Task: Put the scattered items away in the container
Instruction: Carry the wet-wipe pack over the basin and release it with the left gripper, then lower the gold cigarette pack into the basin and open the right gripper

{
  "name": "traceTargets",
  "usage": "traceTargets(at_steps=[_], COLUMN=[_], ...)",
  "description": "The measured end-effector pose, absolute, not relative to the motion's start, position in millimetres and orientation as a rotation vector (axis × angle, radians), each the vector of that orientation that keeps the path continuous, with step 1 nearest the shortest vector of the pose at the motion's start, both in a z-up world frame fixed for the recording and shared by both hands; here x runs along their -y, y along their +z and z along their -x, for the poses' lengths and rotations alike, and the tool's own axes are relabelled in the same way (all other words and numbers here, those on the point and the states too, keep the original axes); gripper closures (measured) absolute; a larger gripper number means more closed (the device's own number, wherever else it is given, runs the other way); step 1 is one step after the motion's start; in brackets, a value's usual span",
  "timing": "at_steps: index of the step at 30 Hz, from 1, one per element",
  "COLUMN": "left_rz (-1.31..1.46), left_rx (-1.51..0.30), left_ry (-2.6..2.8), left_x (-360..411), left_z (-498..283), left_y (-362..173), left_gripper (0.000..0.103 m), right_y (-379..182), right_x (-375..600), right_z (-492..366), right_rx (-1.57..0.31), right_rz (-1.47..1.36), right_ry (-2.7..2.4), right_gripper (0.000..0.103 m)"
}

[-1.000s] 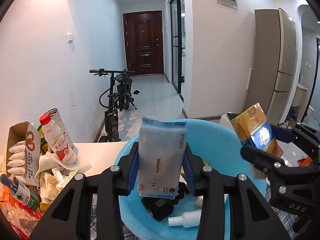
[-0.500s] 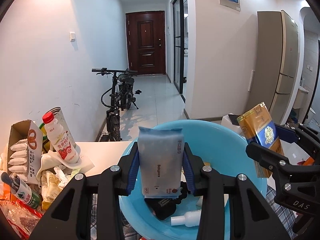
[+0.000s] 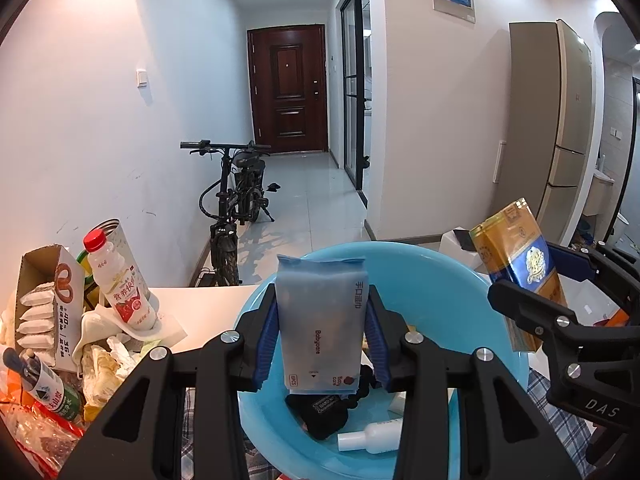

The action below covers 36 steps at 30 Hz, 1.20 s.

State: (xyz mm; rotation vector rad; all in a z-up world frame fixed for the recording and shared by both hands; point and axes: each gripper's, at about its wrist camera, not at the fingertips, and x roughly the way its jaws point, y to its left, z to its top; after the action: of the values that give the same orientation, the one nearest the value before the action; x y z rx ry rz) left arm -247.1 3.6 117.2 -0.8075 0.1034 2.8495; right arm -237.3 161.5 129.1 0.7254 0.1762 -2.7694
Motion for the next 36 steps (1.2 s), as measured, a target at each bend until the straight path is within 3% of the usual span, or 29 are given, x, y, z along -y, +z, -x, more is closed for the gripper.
traceTargets(at_steps=[2, 3, 4, 5, 6, 36], left_rz=[0.811, 0.816, 0.819, 0.810, 0.789, 0.787], left_rx=[-0.103, -0.112, -0.128, -0.140, -0.142, -0.174], left_ry=[2.850, 2.857, 2.875, 2.898, 2.921, 2.966], left_x=[-3.6, -3.9, -4.3, -4.1, -3.2, 6.3], left_z=[247.5, 248.0, 248.1, 247.6, 246.5, 241.3], left_y=[116.9, 116.7, 116.5, 117.0, 118.3, 123.1], left_gripper=[0.064, 0.047, 0.015, 0.003, 0.001, 0.001], right_y=[130.5, 131.2, 131.9, 132.4, 133.0, 133.7], right_x=[-161.3, -161.5, -161.8, -162.1, -162.7, -152.0], right_z=[237.9, 237.9, 237.7, 236.9, 236.3, 230.1], right_rx=[-0.179, -0.178, -0.179, -0.179, -0.178, -0.184], right_rz=[-0.722, -0.720, -0.718, -0.715, -0.713, -0.702], right_ry=[-2.768, -2.767, -2.766, -2.767, -2.767, -2.746], right_gripper=[0.043, 0.043, 0.043, 0.043, 0.043, 0.043])
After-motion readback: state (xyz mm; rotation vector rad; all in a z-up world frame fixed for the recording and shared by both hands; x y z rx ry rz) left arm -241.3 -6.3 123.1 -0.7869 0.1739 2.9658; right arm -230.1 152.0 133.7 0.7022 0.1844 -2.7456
